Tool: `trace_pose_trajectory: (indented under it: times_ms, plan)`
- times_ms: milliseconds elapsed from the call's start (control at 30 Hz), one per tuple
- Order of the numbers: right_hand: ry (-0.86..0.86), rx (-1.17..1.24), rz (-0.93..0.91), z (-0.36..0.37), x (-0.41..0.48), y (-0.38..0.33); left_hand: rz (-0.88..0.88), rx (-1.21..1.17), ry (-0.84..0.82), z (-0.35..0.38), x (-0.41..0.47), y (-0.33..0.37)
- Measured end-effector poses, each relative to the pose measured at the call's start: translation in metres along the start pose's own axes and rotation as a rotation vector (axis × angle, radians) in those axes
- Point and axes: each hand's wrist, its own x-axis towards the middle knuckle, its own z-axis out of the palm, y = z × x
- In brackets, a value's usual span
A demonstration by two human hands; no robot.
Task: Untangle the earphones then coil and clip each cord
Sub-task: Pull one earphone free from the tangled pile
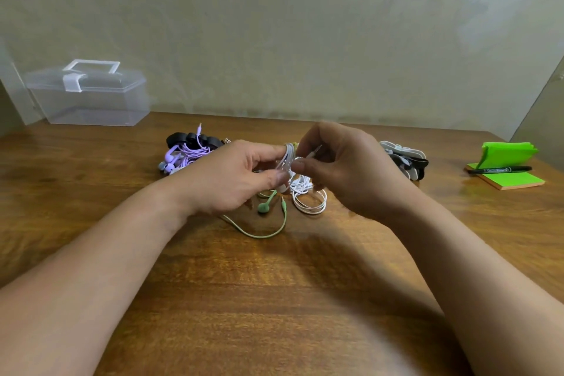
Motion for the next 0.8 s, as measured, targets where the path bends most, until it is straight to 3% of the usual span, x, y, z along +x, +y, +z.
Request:
trace_pose_trajectory:
  times_ms: [167,333,567,800]
  plan:
    - [-0.037,0.064,-0.002,-0.002,0.000,-0.003,-0.017,-0.070,-0.019,-0.002,0.000,0.001]
    - [-0.033,0.074,0.008,-0.008,0.000,-0.004,-0.061,-0.158,0.089,-0.007,0.001,-0.001]
    - [-0.123,0.145,-0.037,-0.007,-0.003,-0.012,-0.117,-0.130,0.112,-0.009,0.001,-0.003]
    - [0.103,0.091,-0.045,0.000,-0.001,-0.006,-0.077,-0.100,-0.062,0.003,-0.003,0.006]
